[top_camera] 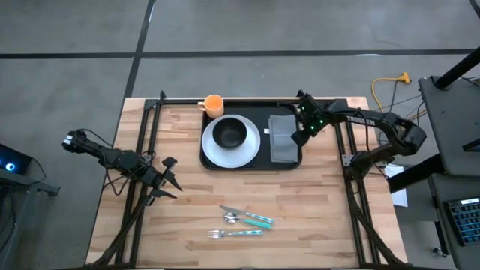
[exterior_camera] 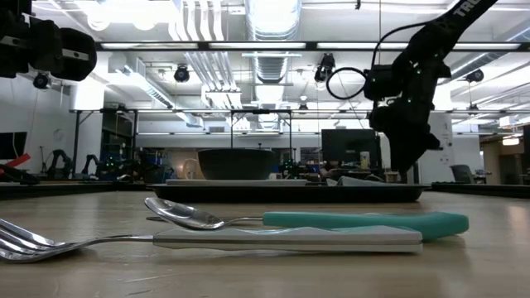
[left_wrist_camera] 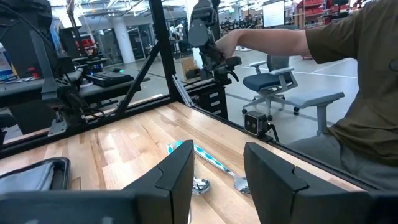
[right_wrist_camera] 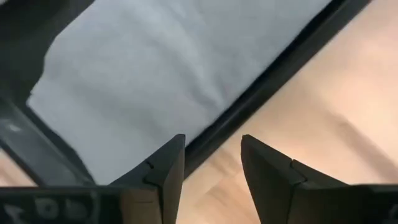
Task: Set up tray
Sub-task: Put the gray napkin on the right side of the black tray
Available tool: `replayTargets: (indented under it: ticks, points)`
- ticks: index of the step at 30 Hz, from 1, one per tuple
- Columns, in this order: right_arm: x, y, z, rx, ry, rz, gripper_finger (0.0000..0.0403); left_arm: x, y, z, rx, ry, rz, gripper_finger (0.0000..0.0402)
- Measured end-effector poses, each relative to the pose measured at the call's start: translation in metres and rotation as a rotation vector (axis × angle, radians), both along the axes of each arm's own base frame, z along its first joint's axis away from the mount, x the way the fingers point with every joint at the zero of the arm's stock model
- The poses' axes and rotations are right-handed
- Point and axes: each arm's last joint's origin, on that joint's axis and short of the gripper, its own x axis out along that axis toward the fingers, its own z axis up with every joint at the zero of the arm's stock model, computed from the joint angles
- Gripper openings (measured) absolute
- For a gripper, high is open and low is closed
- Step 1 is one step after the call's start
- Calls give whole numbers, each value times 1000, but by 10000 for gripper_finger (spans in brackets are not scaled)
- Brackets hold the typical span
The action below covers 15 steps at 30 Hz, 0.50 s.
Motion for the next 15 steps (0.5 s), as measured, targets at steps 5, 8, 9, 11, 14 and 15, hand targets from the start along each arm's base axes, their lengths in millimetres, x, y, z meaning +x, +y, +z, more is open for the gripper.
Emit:
replayTargets:
  ticks: [5, 8, 9, 11, 14, 15]
  points:
    - [6, -6, 12, -62, -21, 27, 141, 0, 0, 0, 0, 0, 0, 122]
    - [12, -6, 16, -91, -48, 47, 135, 0, 0, 0, 0, 0, 0, 122]
    - [14, -4, 16, -101, -52, 78, 134, 0, 0, 0, 0, 0, 0, 122]
    - [20, 1, 15, -125, -55, 174, 132, 0, 0, 0, 0, 0, 0, 122]
    - [31, 8, 15, -178, -81, 313, 135, 0, 0, 0, 0, 0, 0, 122]
    - [34, 10, 15, -198, -94, 345, 136, 0, 0, 0, 0, 0, 0, 122]
